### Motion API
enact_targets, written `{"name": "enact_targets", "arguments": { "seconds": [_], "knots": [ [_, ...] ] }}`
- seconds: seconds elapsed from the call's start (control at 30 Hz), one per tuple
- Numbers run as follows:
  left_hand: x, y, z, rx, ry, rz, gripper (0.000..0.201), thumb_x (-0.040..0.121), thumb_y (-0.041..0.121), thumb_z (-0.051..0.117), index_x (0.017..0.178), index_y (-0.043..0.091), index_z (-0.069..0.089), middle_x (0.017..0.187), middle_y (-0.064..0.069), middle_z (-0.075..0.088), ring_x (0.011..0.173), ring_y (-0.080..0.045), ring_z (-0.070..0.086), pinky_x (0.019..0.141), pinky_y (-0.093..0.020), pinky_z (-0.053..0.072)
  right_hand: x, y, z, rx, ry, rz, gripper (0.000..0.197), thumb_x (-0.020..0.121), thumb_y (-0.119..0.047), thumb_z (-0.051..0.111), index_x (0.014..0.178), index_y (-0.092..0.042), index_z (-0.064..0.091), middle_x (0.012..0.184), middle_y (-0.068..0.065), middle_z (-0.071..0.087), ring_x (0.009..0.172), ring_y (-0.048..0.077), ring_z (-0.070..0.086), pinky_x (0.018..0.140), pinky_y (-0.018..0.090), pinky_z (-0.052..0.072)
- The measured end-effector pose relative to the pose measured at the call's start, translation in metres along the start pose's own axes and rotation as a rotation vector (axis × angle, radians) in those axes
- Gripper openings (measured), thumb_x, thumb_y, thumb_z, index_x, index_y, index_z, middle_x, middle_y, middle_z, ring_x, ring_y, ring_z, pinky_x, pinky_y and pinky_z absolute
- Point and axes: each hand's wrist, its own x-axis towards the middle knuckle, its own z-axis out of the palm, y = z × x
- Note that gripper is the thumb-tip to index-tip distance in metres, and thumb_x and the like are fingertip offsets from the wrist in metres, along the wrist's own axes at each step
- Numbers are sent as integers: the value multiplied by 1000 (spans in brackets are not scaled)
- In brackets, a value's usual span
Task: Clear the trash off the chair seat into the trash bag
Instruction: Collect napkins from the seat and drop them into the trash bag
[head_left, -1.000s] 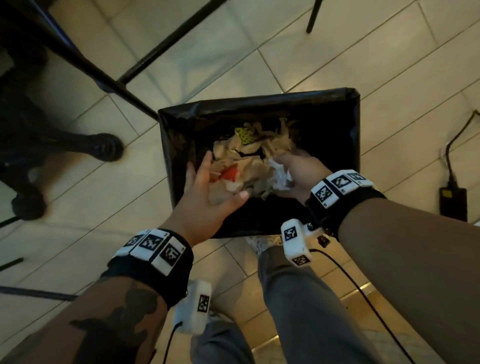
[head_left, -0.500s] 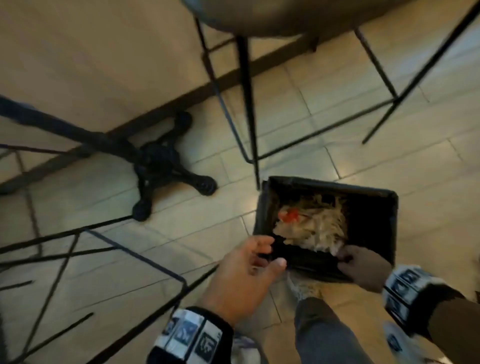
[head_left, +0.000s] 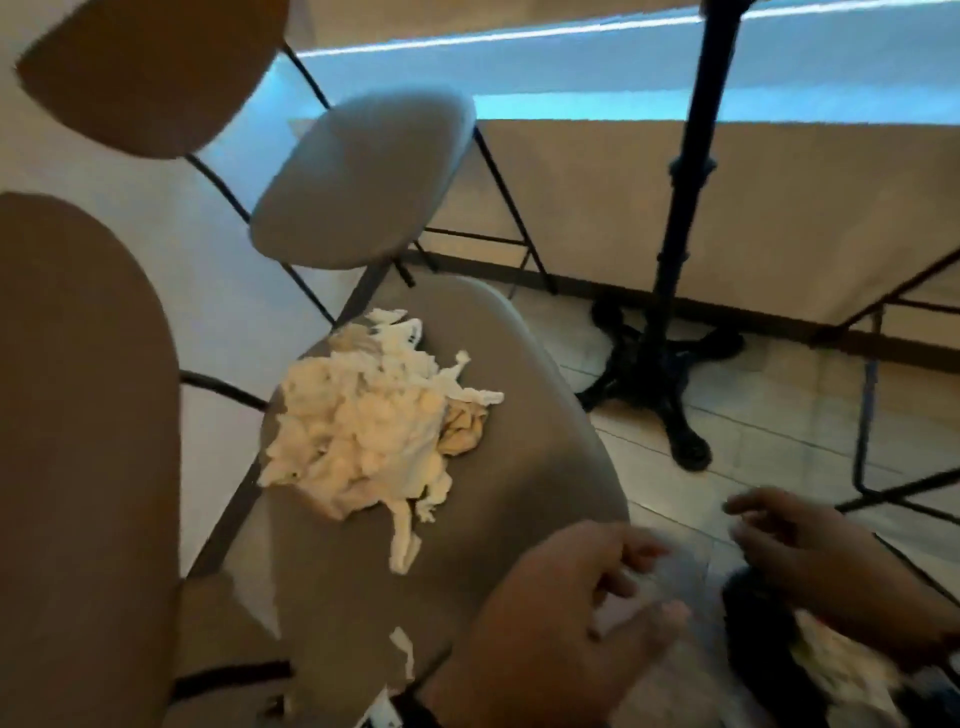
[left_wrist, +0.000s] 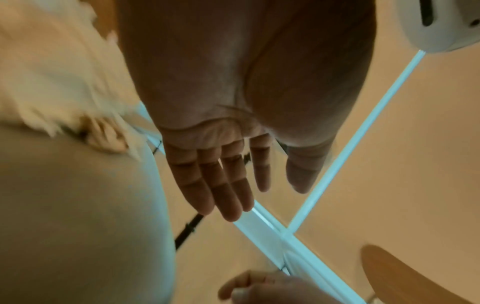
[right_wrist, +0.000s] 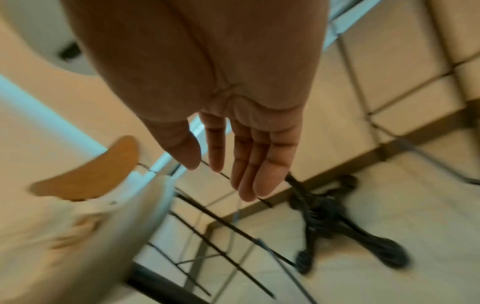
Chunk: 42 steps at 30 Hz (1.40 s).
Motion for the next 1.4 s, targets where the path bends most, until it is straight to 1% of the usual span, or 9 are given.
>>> {"name": "enact_targets", "arguments": {
  "seconds": [0.17,0.3,0.43,0.57,0.7,0.83,0.93,1.07,1.4],
  "knots": [
    [-49,-22,-61,-2,312,-44,31,89,49,70,117,53,58,117,38,53,110,10,56,83,-10,49,12,-154,-8,-145,2,-262,20,95,-41,59,115,-44,55,103,-13,64,90,3,63,79,28,53],
    [-57,-43,-83,-8,585,-83,33,89,46,71,116,54,54,118,35,51,109,12,52,83,-16,50,38,-242,5,-253,36,-457,36,95,-43,60,130,-39,54,120,-13,60,99,-1,59,73,18,44],
    [-53,-57,-94,-37,838,-121,48,86,42,74,126,49,47,130,20,47,113,5,52,78,-12,49,68,-309,37,-429,79,-664,59,94,-43,62,148,-33,42,147,-1,48,122,16,55,94,27,44],
    [-46,-66,-97,-86,880,-180,60,86,36,77,129,51,38,135,16,35,113,3,49,68,-7,47,93,-352,67,-675,-62,-702,95,83,-60,70,157,-48,11,168,12,11,145,34,38,113,43,37],
    [-39,-76,-94,-109,921,-204,66,84,32,80,136,43,40,143,14,31,113,1,46,72,-6,45,111,-359,83,-800,-160,-625,98,79,-58,75,156,-48,16,166,13,12,142,38,40,112,46,41],
    [-36,-87,-95,-66,949,-228,74,82,33,82,141,38,38,144,12,31,121,-2,41,71,-3,41,120,-351,84,-727,-54,-688,43,87,-34,72,127,-27,59,123,1,55,110,22,57,81,27,43],
    [-33,-93,-99,-37,972,-225,75,80,35,83,139,40,38,144,13,30,126,-8,41,83,-8,39,126,-341,80,-582,-21,-656,15,87,-19,70,98,-27,64,94,-9,59,90,15,60,63,18,38],
    [-25,-100,-103,40,986,-233,76,78,38,84,139,39,39,144,10,31,127,-12,41,96,-25,43,131,-324,77,-466,-5,-606,13,88,-13,68,99,-22,67,99,-4,66,91,14,63,69,19,46],
    [-33,-103,-102,179,941,-187,72,77,32,86,137,27,48,146,-4,39,123,2,29,87,11,22,134,-301,59,-53,112,-560,14,90,-17,70,96,-29,65,98,-10,65,89,7,65,74,22,52]
  ]
}}
